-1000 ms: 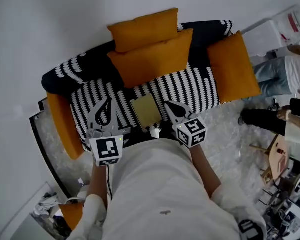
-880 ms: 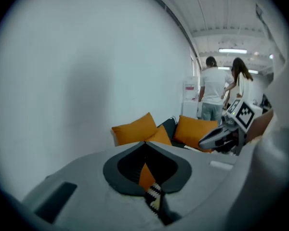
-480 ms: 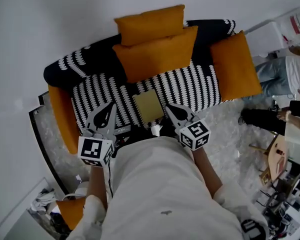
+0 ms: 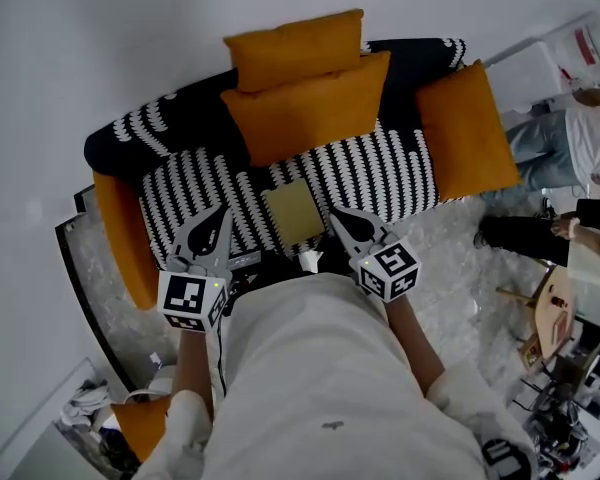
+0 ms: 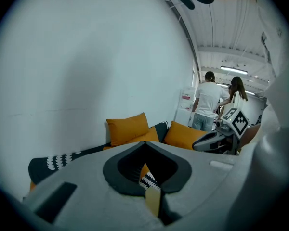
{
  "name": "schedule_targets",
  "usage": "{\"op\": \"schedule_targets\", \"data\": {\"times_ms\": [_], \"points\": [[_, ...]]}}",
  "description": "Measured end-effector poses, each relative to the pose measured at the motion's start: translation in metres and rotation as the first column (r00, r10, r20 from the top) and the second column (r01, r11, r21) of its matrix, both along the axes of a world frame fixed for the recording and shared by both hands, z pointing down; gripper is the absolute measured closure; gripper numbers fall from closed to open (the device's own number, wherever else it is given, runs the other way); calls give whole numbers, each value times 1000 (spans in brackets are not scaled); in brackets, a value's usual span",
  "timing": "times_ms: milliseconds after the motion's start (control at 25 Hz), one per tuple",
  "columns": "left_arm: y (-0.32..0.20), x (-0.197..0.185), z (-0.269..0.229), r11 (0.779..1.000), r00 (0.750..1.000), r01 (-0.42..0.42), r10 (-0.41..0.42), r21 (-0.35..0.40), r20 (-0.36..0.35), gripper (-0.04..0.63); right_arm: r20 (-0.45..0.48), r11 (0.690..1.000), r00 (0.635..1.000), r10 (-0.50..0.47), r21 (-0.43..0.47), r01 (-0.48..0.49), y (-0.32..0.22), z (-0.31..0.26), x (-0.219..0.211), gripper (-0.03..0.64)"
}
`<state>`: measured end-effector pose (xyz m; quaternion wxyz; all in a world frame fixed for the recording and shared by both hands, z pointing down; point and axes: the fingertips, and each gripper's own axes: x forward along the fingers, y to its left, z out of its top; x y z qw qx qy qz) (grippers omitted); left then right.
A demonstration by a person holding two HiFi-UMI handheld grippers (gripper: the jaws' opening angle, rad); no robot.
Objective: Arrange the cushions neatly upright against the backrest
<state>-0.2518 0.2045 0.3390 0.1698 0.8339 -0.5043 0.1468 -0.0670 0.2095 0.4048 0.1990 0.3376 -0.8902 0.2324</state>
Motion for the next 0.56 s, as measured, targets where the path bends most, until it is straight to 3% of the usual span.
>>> {"op": "schedule_targets", "data": {"times_ms": [560], "points": [[4,10,16,999,999,-29,30,-38,27,583,-8,1000,1000,-6,-23,6,10,8,6,609]]}}
